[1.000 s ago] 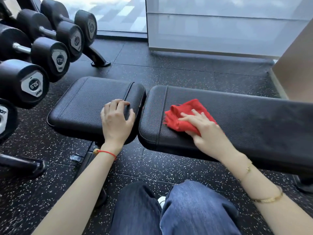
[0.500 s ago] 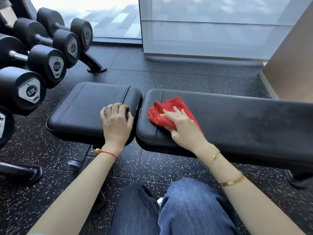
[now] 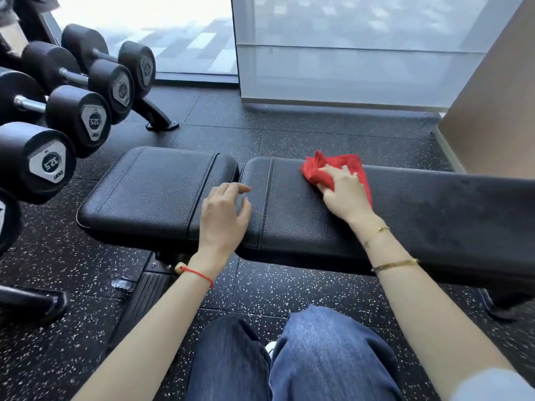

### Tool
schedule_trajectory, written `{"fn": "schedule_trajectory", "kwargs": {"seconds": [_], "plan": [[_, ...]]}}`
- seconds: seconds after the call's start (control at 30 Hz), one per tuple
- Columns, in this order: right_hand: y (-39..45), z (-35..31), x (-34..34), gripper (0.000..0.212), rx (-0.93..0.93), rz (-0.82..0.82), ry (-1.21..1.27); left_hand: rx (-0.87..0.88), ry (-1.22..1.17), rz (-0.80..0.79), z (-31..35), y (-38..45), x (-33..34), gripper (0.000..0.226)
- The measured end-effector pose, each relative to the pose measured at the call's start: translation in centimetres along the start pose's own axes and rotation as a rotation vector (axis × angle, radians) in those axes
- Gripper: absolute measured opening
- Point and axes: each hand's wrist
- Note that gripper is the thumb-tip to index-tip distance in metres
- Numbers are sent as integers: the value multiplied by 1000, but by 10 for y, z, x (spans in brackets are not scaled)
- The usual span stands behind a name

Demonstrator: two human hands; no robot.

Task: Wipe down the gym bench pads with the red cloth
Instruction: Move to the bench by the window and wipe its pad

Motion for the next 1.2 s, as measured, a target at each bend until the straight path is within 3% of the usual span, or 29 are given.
{"fn": "schedule_trajectory", "kwargs": {"seconds": [0.13,0.33,0.63,0.73,0.9,0.97,1.07,1.13,1.2], "plan": [[-12,-40,27,41,-263,-136,32,-24,-24,-56,8,-7,4,19],[-60,-33,18,41,-528,-230,99,-34,38,41,-15,-8,0,19],[-52,24,-10,39,-123,-1,-34,-68,124,80,-25,-10,14,17],[-33,17,-2,42,-127,-6,-55,-54,121,94,-26,-10,15,17],[-24,7,8,48,-285,-56,-40,-32,99,127,-31,-12,19,17],[-24,9,4,55,-307,-93,67,-16,97,147,-34,-11,21,18],[-22,16,-7,46,-228,69,241,-2,104,136,-36,-11,20,20],[-19,25,-16,45,-99,172,61,-12,121,112,-34,-11,18,21],[-17,30,-24,47,59,124,-135,-30,148,82,-28,-11,13,21]]}}
Point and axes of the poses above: each hand's wrist, its own y-axis towards the middle knuckle, its own x-axis out of the palm, z = x × y, and after that the axes turned 14 degrees about -x, right-handed
